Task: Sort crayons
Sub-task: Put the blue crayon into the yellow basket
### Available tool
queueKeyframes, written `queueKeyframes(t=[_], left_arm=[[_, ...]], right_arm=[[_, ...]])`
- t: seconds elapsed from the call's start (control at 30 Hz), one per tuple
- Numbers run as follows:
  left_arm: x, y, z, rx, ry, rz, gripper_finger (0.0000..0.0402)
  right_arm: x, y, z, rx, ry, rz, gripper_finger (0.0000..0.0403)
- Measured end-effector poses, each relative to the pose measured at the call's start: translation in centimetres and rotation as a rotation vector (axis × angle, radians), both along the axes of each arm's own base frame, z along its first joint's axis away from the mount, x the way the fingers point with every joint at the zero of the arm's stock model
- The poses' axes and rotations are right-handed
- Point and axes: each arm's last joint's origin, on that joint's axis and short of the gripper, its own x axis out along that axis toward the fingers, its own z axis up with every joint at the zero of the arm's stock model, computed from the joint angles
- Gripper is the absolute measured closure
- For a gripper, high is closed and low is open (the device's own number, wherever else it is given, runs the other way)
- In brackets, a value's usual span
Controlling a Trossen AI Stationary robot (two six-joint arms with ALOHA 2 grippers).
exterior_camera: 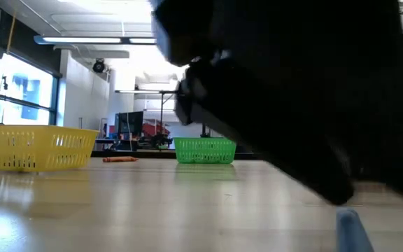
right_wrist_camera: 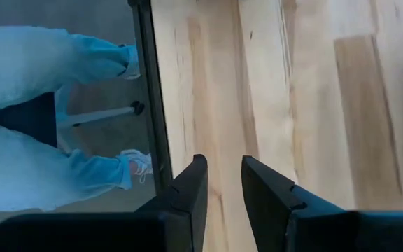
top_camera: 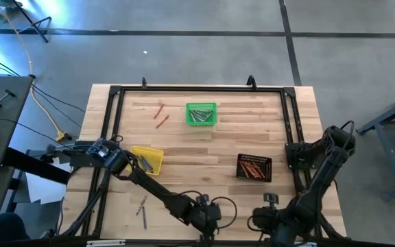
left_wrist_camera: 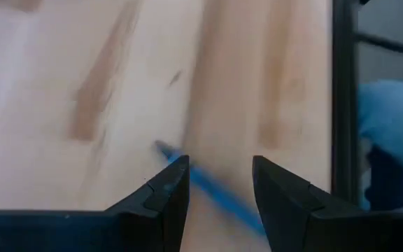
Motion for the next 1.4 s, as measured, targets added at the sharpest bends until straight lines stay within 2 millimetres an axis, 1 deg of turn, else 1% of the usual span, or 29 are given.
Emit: queueKeyframes(t=[0.07,0.13,0.17,0.3,0.47,0.7,1.0,1.13,1.27,1.4], left_arm=[[0.4,-0.5,-0.5,-0.024,-0.018,0.011,0.0257],[-0.1,-0.5,-0.9,0.011,0.030,0.018,0.0257],[0.2,-0.7,-1.0,0.001,0.014,0.018,0.0257],[-0.2,-1.0,-1.6,0.020,0.039,0.033,0.0257],[-0.3,-1.2,-1.7,0.015,0.035,0.051,0.0257],[0.1,-1.5,-1.2,0.049,0.010,0.001,0.0257],[0.4,-1.2,-1.2,0.036,-0.005,0.028,0.0257],[0.6,-1.0,-0.6,0.068,-0.034,0.025,0.0257],[1.1,-0.9,0.6,0.113,-0.074,0.026,0.0257],[1.6,-0.4,1.4,0.138,-0.084,0.045,0.0257]], right_arm=[[-0.6,0.4,0.0,0.006,0.004,-0.012,0.0320],[-1.2,0.7,0.0,0.015,0.008,-0.017,0.0320],[-1.6,1.0,0.0,0.019,0.012,-0.022,0.0320],[-2.6,1.5,0.0,0.027,0.000,-0.046,0.0320],[-3.4,2.0,0.0,0.030,-0.020,-0.056,0.0320],[-3.5,2.1,0.0,0.026,-0.027,-0.052,0.0320],[-3.5,2.0,0.0,0.006,-0.051,-0.052,0.0320],[-3.5,1.9,0.0,-0.017,-0.063,-0.046,0.0320],[-3.4,1.8,0.0,-0.049,-0.103,-0.033,0.0320],[-3.4,1.8,0.0,-0.055,-0.117,-0.039,0.0320]])
